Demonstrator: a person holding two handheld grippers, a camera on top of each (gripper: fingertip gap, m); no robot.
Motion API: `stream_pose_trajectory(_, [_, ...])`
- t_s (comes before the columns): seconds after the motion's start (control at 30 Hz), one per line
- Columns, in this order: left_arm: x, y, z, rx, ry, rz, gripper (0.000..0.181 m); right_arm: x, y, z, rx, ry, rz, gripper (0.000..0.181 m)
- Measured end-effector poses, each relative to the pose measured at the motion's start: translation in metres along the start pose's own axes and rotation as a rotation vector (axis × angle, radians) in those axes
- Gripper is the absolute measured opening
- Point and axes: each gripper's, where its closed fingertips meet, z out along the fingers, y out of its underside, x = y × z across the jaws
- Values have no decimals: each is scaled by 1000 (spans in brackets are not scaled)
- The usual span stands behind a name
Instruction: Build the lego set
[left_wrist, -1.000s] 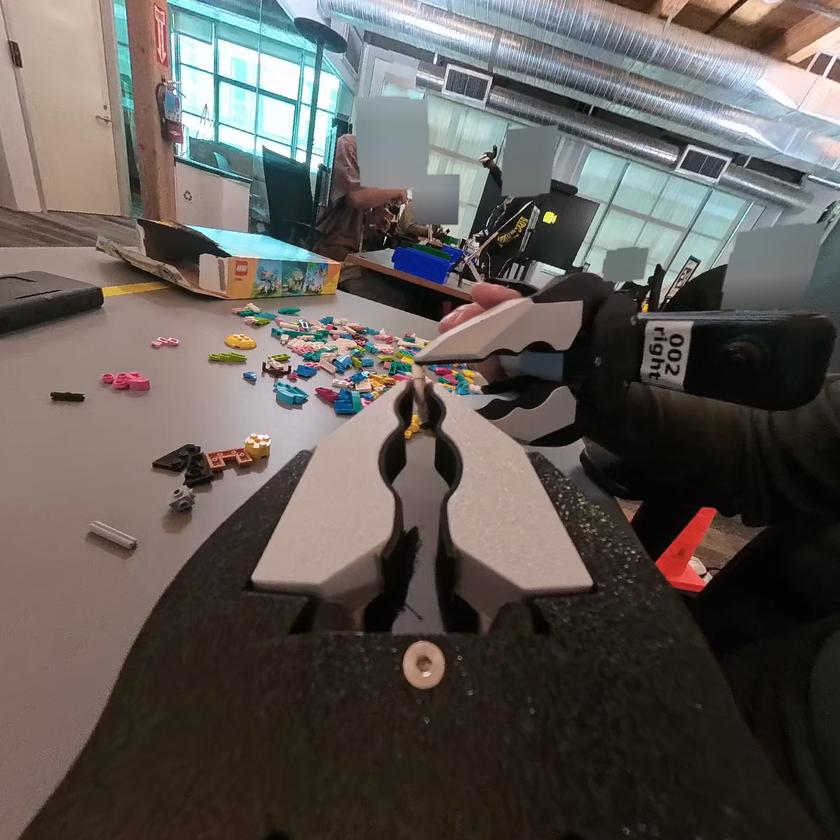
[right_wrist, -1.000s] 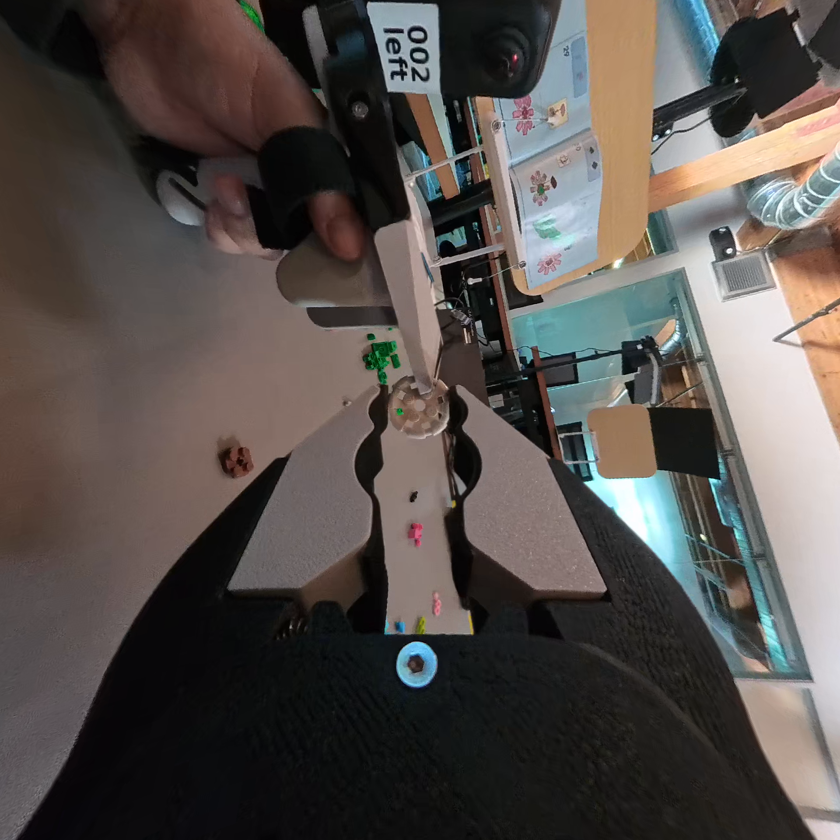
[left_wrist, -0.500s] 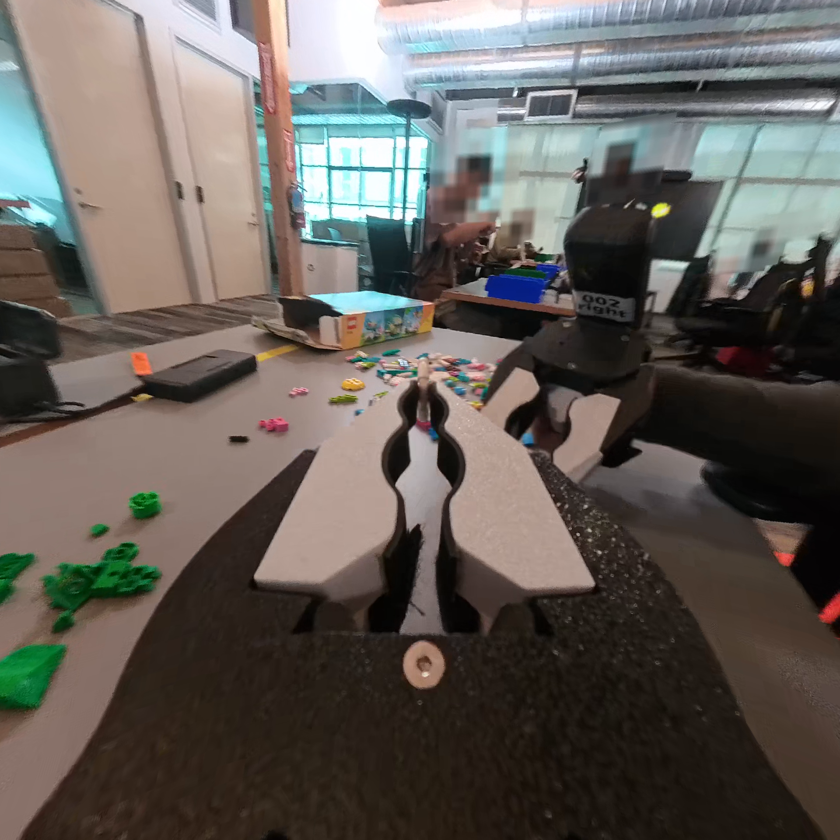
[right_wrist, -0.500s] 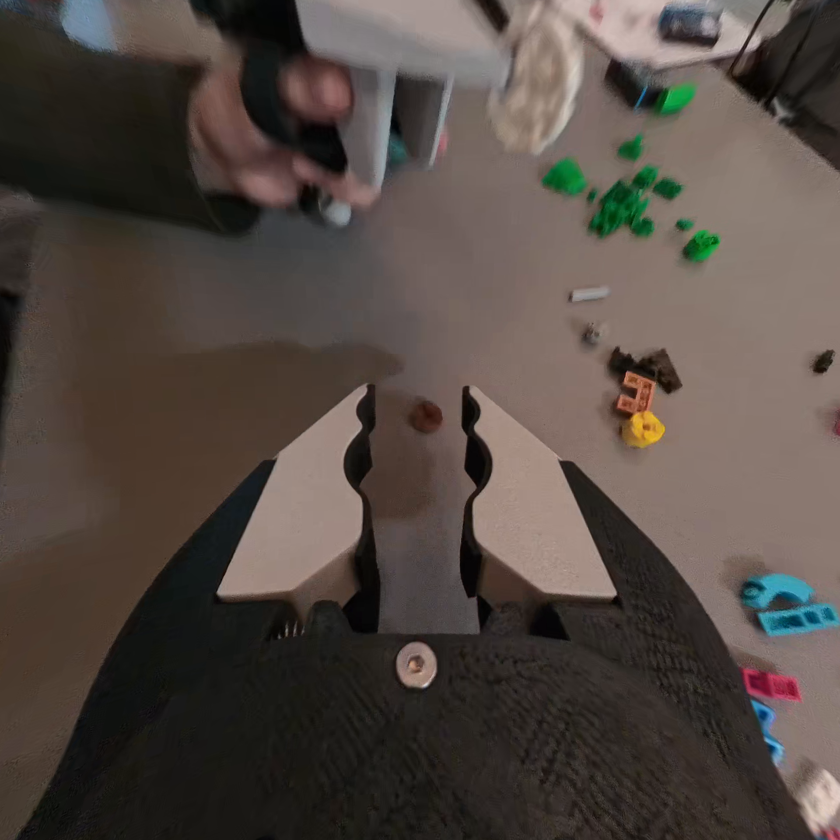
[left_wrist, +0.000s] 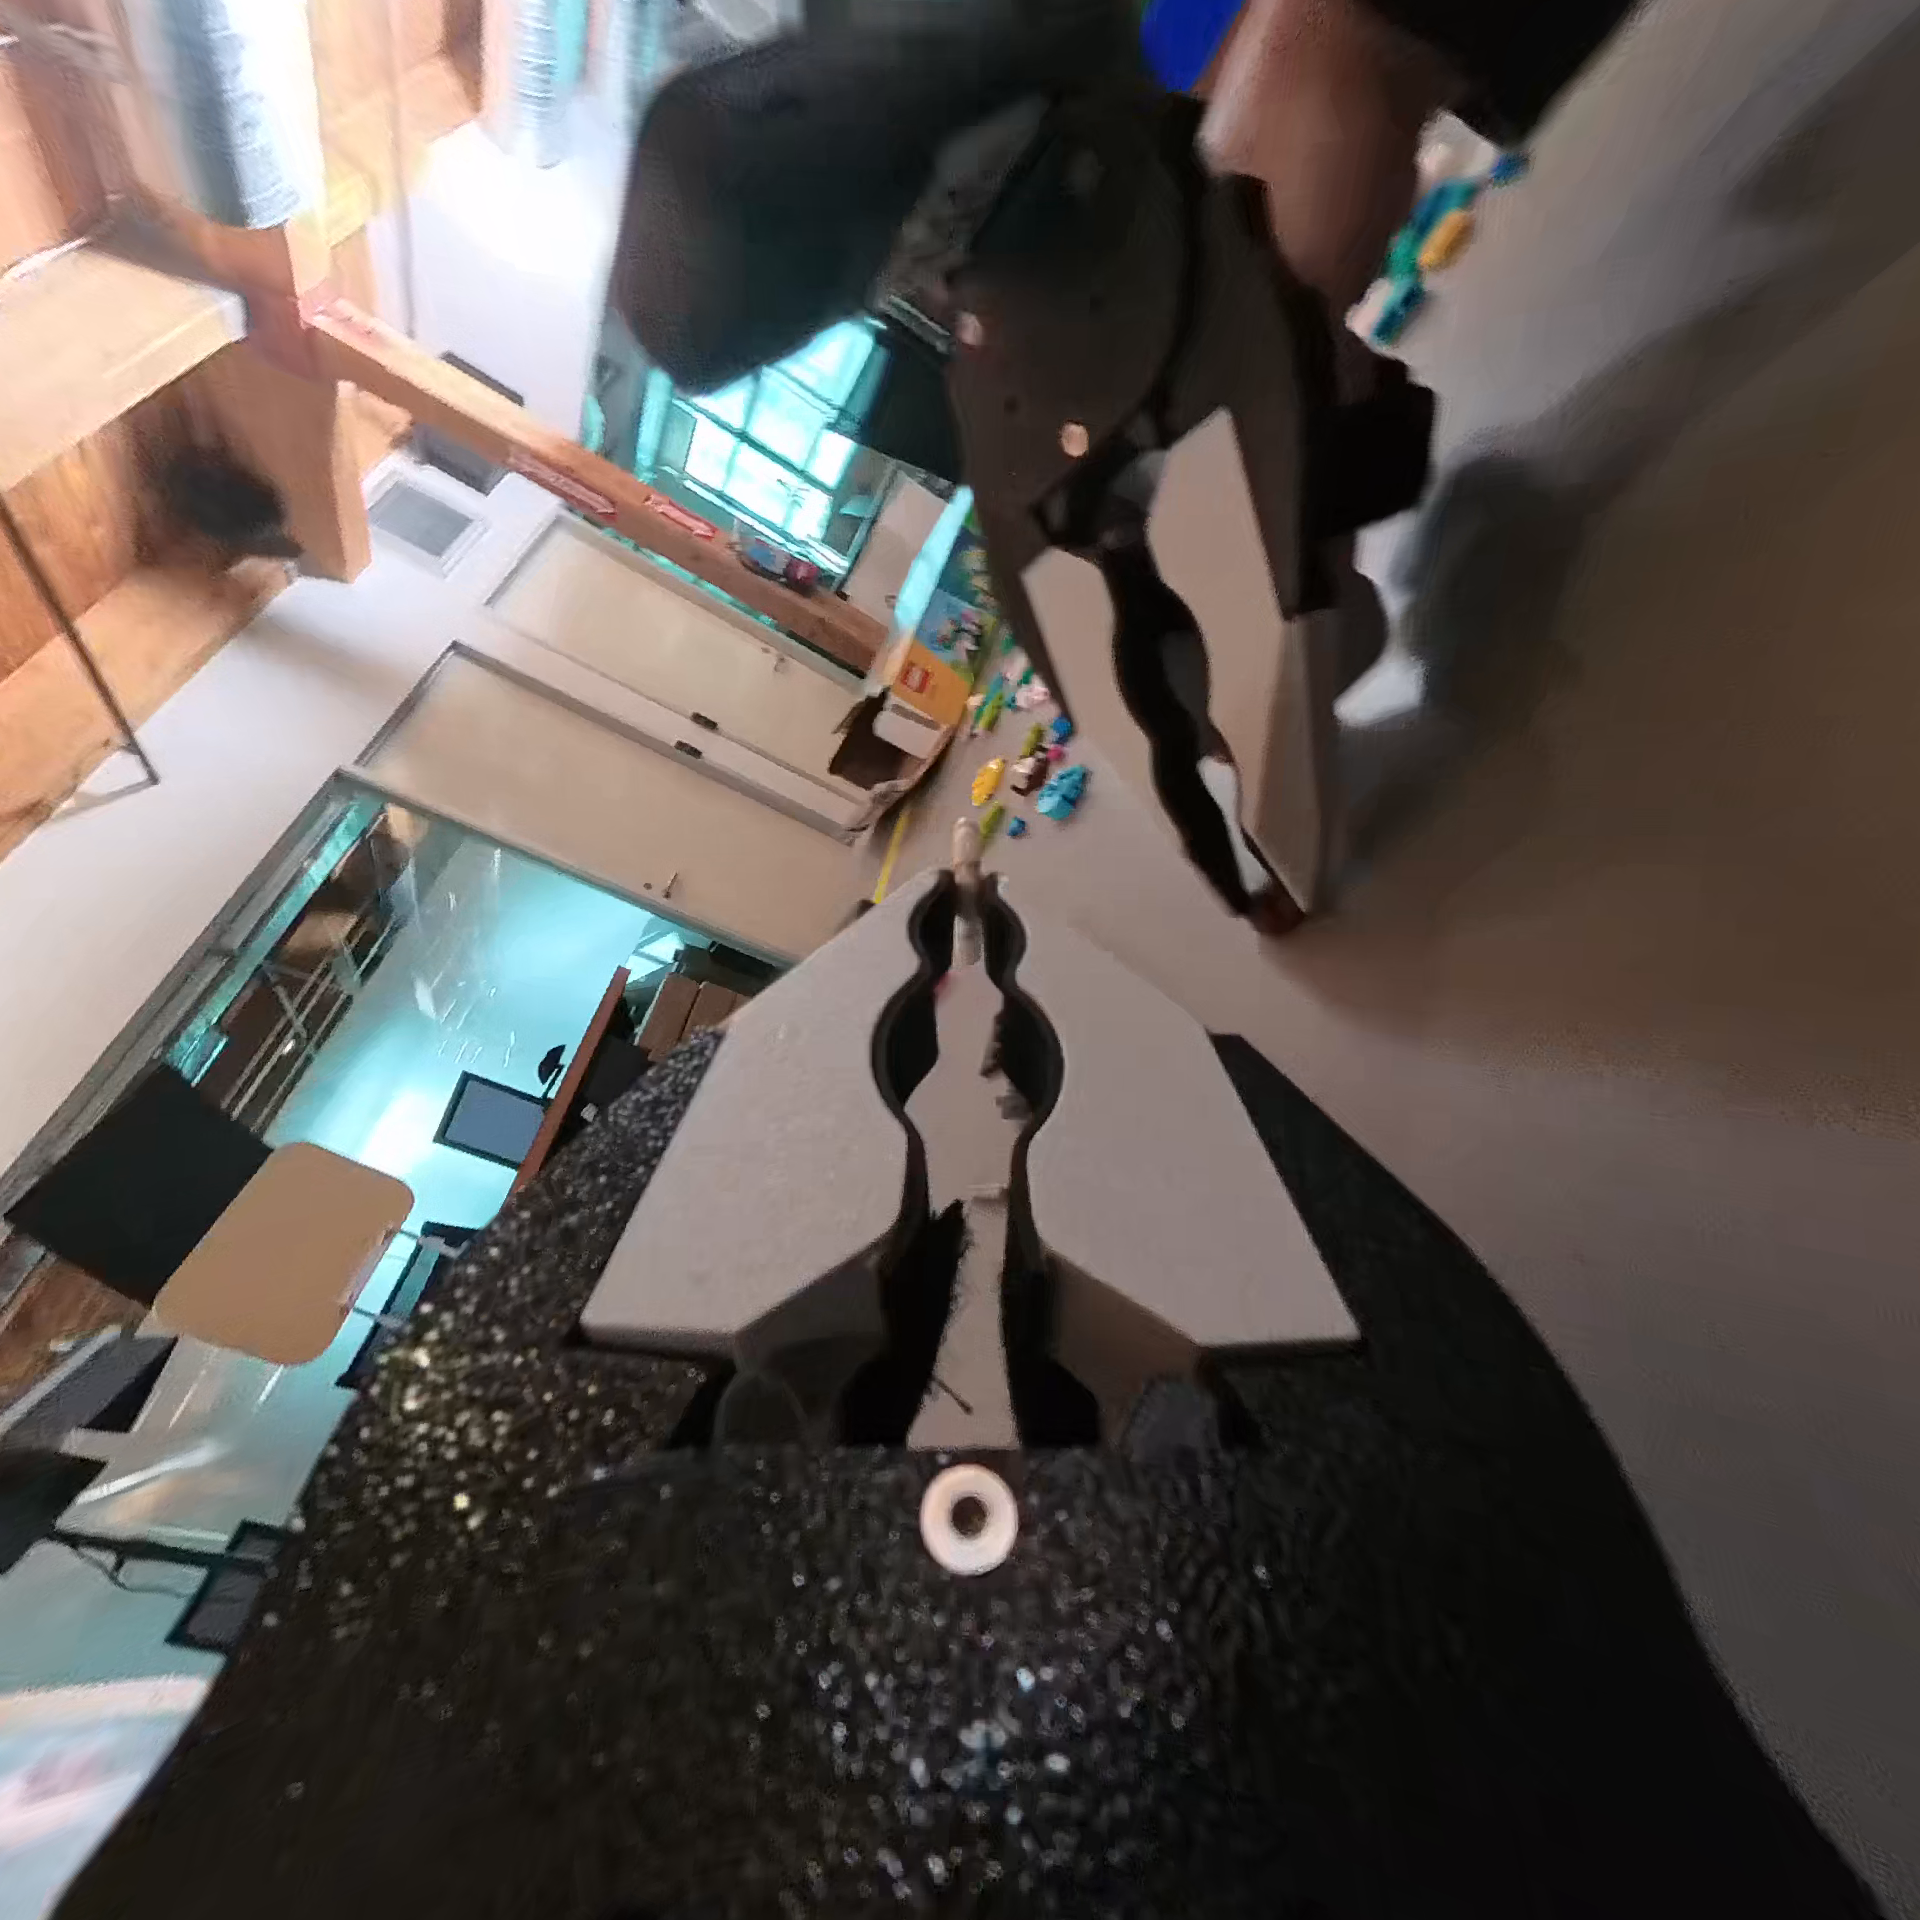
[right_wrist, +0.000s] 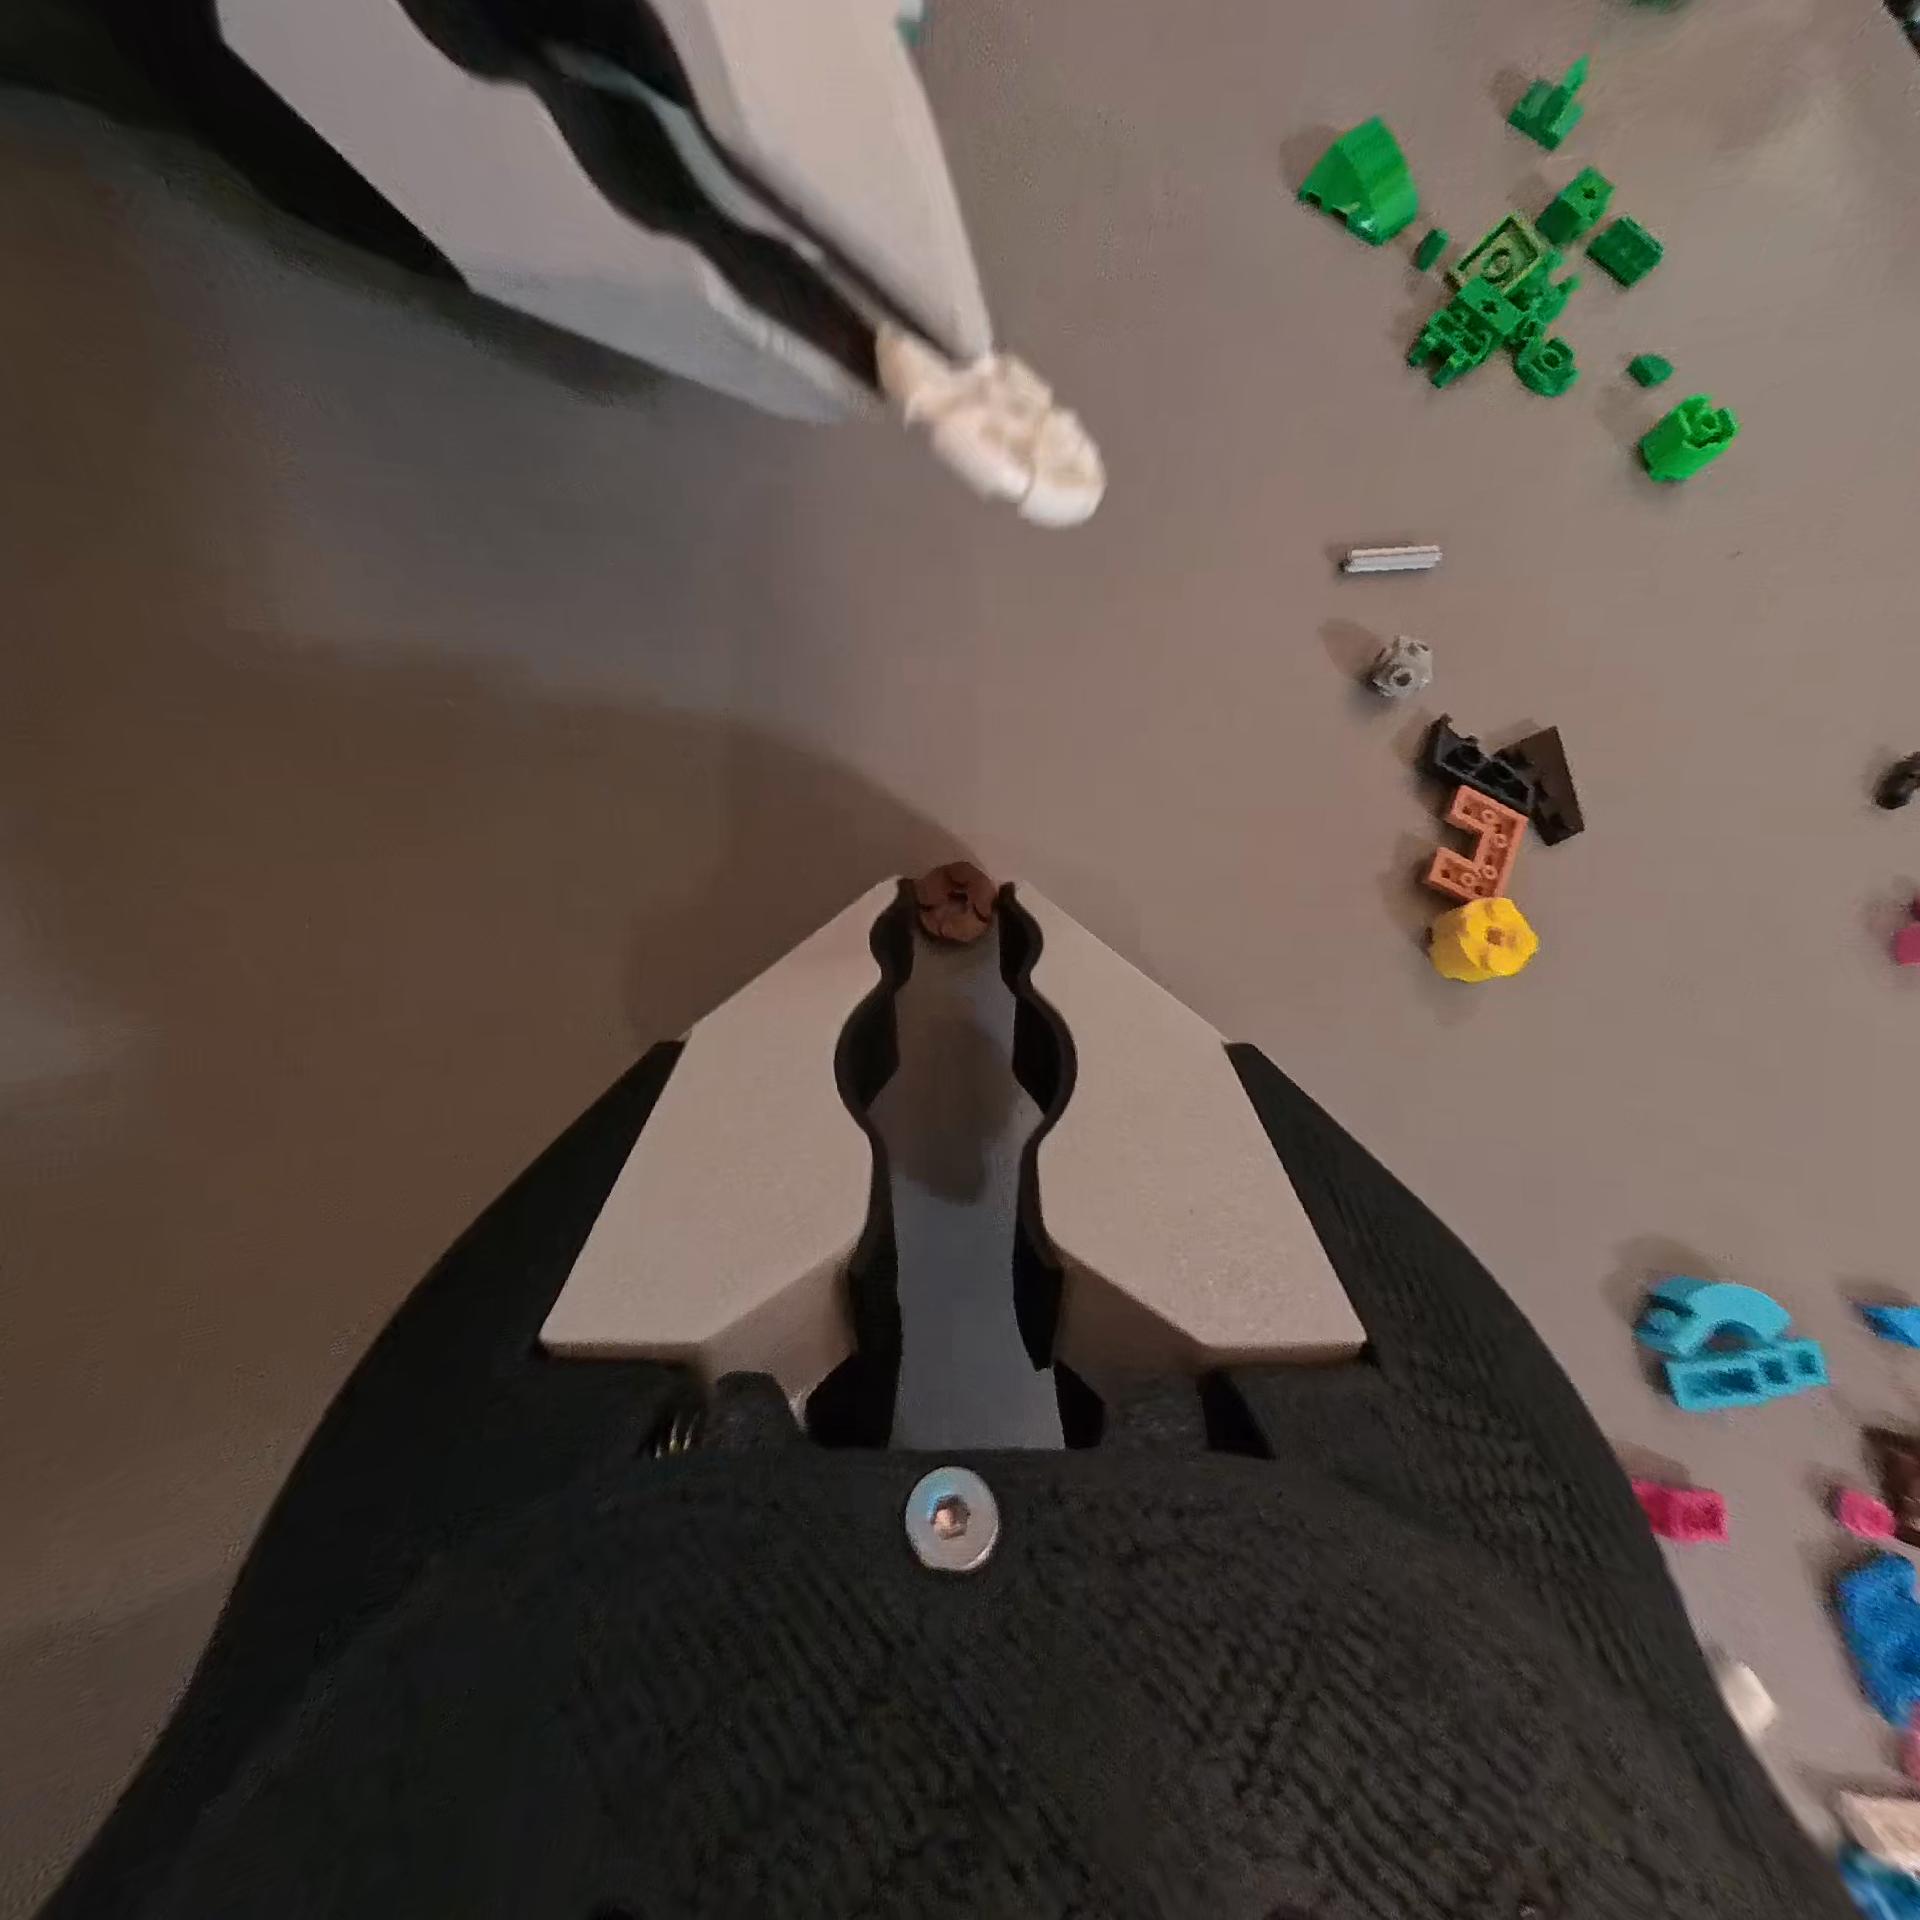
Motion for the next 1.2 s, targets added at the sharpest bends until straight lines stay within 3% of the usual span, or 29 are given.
stream_pose_trajectory(0.2, [31, 10, 6, -85, 152, 141, 2, 14, -4, -21, 45, 102, -15, 15])
stream_pose_trajectory(0.4, [55, 19, 5, -136, 301, 169, 2, 10, -15, -26, 110, 77, -23, 15])
stream_pose_trajectory(0.5, [73, 27, 2, -206, 431, 104, 3, 11, -13, -25, 105, 82, -35, 15])
stream_pose_trajectory(0.7, [79, 22, -3, -265, 530, -85, 7, 11, -18, -22, 115, 119, -122, 15])
stream_pose_trajectory(0.9, [76, 12, -9, -272, 596, -380, 44, 9, -29, -23, 178, 161, -200, 15])
stream_pose_trajectory(0.97, [67, 10, -8, -249, 564, -448, 48, 5, -39, -25, 261, 127, -121, 15])
stream_pose_trajectory(1.03, [46, 8, -1, -181, 433, -448, 48, 1, -54, -31, 395, 51, 38, 15])
stream_pose_trajectory(1.13, [12, 1, 4, -76, 189, -370, 53, -3, -81, -49, 633, -139, 333, 14])
stream_pose_trajectory(1.2, [3, -9, 3, -11, 117, -334, 55, -6, -94, -59, 744, -308, 524, 14])
